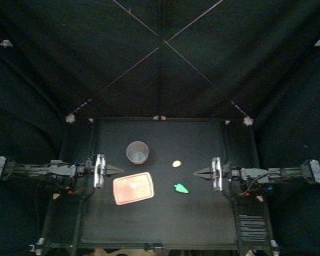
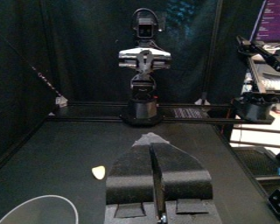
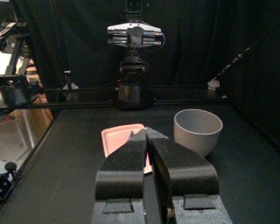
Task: Pick the chip then place it in the grey bowl
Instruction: Pick the chip
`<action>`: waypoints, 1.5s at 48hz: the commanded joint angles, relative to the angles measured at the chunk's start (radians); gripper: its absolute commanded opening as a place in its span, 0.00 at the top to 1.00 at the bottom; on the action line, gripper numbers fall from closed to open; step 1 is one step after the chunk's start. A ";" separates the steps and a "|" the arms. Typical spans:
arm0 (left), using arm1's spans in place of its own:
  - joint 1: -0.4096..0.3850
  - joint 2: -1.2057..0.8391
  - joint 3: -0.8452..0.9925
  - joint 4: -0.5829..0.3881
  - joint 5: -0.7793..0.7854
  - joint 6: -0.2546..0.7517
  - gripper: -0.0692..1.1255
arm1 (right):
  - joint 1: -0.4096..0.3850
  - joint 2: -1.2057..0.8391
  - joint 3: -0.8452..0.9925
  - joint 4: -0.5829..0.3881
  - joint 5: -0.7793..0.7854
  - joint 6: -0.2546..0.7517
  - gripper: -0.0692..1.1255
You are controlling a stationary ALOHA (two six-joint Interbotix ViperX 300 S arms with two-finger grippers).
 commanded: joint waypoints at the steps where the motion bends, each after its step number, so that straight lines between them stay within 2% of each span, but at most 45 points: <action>1: 0.031 0.009 -0.003 -0.011 -0.012 0.000 0.94 | 0.008 0.048 -0.020 0.011 -0.003 0.012 0.96; 9: 0.031 0.009 -0.008 -0.015 -0.028 0.003 0.94 | -0.002 0.175 -0.044 0.124 -0.037 0.091 0.95; 22: 0.031 0.009 0.017 -0.014 -0.028 0.000 0.94 | 0.012 0.371 -0.003 0.468 -0.291 0.334 0.92; 32: 0.031 0.009 0.044 -0.015 -0.028 -0.002 0.94 | 0.069 0.505 0.029 0.696 -0.469 0.522 0.72; 42: 0.026 0.009 0.067 -0.028 -0.028 0.000 0.94 | 0.101 0.698 -0.038 0.871 -0.492 0.643 0.48; 51: 0.029 0.009 0.077 -0.026 -0.028 0.003 0.94 | 0.100 0.825 -0.058 0.907 -0.488 0.756 0.19; 56: 0.034 0.009 0.083 -0.026 -0.028 0.005 0.94 | 0.098 0.873 -0.071 0.899 -0.486 0.813 0.07; 63: 0.044 0.009 0.091 -0.025 -0.028 0.006 0.94 | 0.078 0.945 -0.114 0.914 -0.482 0.845 0.06; 72: 0.051 0.009 0.097 -0.025 -0.028 0.005 0.94 | 0.037 1.008 -0.187 0.985 -0.442 0.850 0.06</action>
